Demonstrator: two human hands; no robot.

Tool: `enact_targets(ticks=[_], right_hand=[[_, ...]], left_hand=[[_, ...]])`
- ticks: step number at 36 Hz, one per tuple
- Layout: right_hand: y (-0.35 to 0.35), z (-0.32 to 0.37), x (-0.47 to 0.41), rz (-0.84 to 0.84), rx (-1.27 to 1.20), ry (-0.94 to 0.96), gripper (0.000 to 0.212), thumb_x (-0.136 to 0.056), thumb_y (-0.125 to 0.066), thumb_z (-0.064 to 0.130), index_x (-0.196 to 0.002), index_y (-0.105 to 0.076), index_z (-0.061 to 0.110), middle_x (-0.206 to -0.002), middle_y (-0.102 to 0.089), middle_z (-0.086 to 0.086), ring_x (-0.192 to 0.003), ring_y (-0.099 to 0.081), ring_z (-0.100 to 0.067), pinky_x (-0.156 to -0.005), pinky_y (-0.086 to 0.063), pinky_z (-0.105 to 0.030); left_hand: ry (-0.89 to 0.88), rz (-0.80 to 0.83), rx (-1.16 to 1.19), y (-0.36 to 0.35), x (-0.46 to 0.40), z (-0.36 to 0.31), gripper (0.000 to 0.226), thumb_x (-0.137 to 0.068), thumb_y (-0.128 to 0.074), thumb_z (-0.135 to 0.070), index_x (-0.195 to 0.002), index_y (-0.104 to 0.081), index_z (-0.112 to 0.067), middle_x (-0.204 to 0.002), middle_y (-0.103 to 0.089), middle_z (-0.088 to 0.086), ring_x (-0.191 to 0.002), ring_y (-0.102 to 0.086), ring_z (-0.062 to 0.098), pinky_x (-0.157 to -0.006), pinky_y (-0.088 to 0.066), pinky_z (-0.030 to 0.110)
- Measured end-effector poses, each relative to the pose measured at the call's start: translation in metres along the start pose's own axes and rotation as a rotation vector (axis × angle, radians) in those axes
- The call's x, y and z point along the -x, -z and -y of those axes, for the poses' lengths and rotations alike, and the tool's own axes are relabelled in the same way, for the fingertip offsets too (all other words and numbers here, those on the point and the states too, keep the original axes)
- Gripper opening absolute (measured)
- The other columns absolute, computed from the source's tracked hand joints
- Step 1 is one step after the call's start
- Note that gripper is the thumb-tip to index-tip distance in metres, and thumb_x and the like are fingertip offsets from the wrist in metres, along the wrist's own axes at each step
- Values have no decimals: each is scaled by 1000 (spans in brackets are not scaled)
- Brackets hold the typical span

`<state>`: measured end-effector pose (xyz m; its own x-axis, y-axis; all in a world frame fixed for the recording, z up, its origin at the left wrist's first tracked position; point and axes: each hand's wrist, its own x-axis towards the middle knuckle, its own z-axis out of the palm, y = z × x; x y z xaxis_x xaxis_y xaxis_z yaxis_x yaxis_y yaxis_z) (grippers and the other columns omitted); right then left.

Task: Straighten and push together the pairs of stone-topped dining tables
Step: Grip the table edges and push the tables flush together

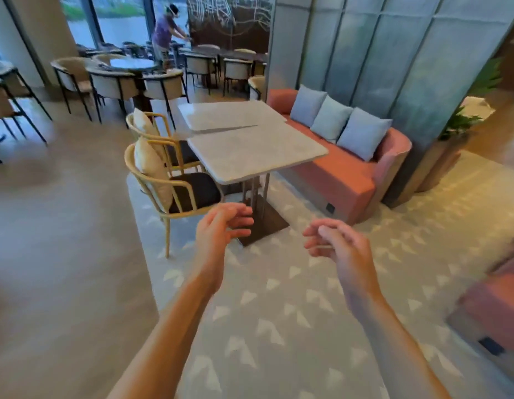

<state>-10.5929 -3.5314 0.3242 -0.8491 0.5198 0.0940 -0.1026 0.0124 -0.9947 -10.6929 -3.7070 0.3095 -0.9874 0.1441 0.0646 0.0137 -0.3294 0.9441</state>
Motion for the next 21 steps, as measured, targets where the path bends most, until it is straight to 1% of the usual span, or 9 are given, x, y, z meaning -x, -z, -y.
enact_targets(ticks=[4,7,9,11,14,16,19,21], right_hand=[[-41,-27,-76,45,18,-25,19,-99,-53,9,-100,-72,5,-90,-76,-10,-79,-69,-25,-73,-56,-37],[-82,-46,-144,83,17,-32,20,-100,-51,8,-102,-70,2,-88,-76,-8,-78,-68,-23,-73,-55,-36],[-113,-59,-189,111,4,-29,19,-99,-52,8,-102,-70,3,-89,-76,-9,-78,-68,-23,-73,-55,-35],[-145,-71,-236,143,-5,-42,18,-99,-52,8,-100,-70,5,-90,-77,-10,-77,-68,-21,-73,-55,-35],[-193,-90,-305,205,-12,-80,17,-98,-54,7,-101,-70,3,-92,-76,-14,-79,-66,-25,-74,-54,-37],[-219,-104,-347,250,26,-82,16,-98,-55,8,-98,-71,8,-92,-76,-12,-79,-67,-24,-73,-53,-35],[-253,-124,-402,306,97,-92,15,-97,-57,16,-93,-71,19,-89,-77,-4,-79,-69,-18,-71,-57,-29],[-272,-140,-437,340,129,-118,14,-97,-58,18,-93,-71,21,-87,-76,-1,-79,-69,-16,-70,-56,-26]], left_hand=[[15,-45,-5,23,-82,13,25,-100,-48,-14,-101,-70,-1,-101,-74,18,-91,-70,29,-75,-58,34],[-1,-78,0,39,-150,25,23,-99,-50,-12,-97,-71,-3,-98,-75,17,-87,-71,26,-74,-59,35],[-2,-91,-19,51,-195,32,22,-98,-51,-13,-96,-72,-5,-97,-75,15,-86,-71,24,-76,-59,37],[17,-120,-35,64,-242,40,23,-98,-51,-14,-100,-71,-4,-98,-75,15,-87,-71,24,-78,-59,38],[40,-157,-71,84,-312,54,27,-99,-51,-14,-107,-70,2,-101,-74,17,-89,-70,26,-80,-58,41],[58,-178,-97,96,-355,64,28,-98,-52,-15,-109,-69,4,-103,-74,18,-92,-70,29,-78,-58,39],[75,-215,-135,110,-409,79,27,-97,-53,-17,-107,-71,0,-104,-75,14,-94,-72,27,-77,-59,35],[112,-235,-139,118,-441,93,26,-97,-54,-17,-106,-72,-1,-103,-75,14,-94,-71,28,-78,-59,36]])
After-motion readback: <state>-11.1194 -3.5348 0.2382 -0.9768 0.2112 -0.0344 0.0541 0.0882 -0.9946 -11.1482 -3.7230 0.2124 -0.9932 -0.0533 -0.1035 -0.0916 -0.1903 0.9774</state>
